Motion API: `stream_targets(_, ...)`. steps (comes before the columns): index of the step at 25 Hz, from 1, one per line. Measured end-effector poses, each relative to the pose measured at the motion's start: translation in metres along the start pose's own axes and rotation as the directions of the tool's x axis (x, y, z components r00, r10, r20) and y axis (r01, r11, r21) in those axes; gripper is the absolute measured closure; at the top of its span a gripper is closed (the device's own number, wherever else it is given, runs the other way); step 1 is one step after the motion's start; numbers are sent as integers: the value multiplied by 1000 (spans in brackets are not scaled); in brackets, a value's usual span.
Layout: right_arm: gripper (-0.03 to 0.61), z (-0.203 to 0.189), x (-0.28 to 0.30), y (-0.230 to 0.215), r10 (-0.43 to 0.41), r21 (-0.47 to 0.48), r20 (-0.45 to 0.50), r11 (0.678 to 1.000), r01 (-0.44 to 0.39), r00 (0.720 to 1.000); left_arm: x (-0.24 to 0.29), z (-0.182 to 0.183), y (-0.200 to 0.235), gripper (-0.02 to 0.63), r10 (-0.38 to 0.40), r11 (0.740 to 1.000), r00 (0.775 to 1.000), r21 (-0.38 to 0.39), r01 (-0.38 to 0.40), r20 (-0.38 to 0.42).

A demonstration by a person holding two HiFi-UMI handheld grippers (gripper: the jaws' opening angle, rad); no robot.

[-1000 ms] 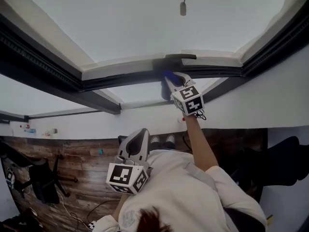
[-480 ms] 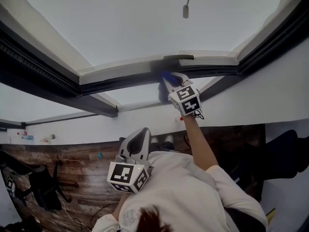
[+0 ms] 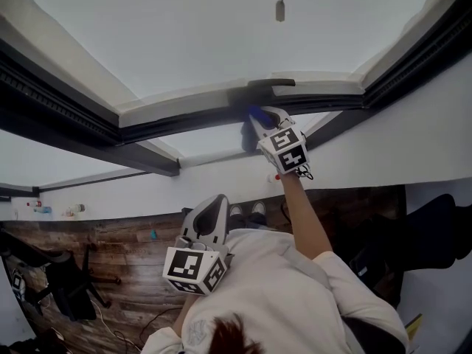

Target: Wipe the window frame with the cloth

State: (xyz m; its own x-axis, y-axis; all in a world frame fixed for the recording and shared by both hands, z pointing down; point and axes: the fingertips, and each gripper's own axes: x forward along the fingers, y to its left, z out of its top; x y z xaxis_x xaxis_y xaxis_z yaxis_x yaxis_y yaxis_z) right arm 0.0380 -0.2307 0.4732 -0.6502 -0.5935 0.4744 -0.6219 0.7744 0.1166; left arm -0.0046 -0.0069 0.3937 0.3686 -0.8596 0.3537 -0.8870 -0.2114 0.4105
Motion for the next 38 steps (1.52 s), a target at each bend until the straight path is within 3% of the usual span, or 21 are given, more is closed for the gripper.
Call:
stream_targets(10, 529, -7, -2, -5, -3, 2, -11, 1000, 3, 1000, -3, 1, 3, 609, 22, 1000, 1000, -4, -22, 13)
stream_targets(38, 529, -26, -24, -45, -69, 39, -6, 997, 69, 998, 17, 2, -18, 609, -28, 999, 1000, 17, 28, 3)
